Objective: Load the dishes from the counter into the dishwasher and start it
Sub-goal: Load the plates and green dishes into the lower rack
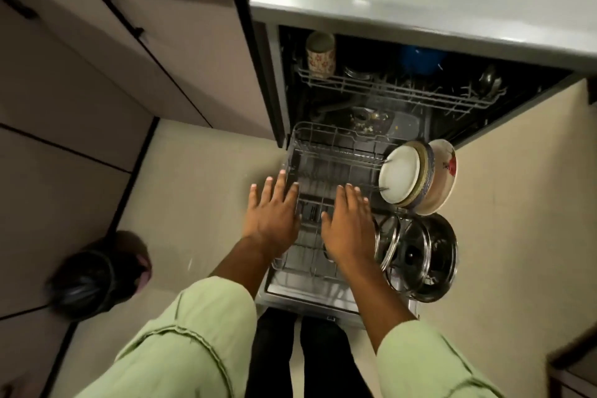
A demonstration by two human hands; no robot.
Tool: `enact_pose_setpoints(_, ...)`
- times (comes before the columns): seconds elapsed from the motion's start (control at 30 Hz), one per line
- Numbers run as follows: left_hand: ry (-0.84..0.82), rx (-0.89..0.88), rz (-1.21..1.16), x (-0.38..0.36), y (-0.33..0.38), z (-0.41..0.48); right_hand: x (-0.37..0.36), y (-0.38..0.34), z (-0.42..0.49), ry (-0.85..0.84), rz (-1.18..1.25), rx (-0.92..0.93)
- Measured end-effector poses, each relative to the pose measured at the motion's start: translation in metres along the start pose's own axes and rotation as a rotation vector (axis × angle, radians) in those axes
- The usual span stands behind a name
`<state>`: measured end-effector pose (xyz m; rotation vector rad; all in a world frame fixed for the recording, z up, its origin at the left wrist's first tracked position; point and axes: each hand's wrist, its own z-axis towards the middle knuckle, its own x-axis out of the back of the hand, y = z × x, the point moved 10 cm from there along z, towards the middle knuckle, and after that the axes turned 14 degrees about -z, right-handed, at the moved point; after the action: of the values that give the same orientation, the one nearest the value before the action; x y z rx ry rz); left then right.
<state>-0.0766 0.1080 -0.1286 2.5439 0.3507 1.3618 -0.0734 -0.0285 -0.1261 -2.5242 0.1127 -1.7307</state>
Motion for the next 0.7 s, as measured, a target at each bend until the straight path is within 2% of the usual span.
enact_pose_setpoints(0.33, 0.274, 0.106, -0.021, 0.13, -0.047, -0.105, 0.107, -0.088, -0.047, 0.235, -0.099, 0.318)
enact_pose_setpoints(0.47, 0.423, 0.13, -0.02, 0.189, -0.078, -0.137, 0.157, -0.151, -0.053, 0.402, -0.149, 0.428)
enact_pose_setpoints(0.7, 0.658, 0.163, -0.004, 0.296, -0.166, -0.209, 0.235, -0.292, -0.072, 0.589, -0.203, 0.566)
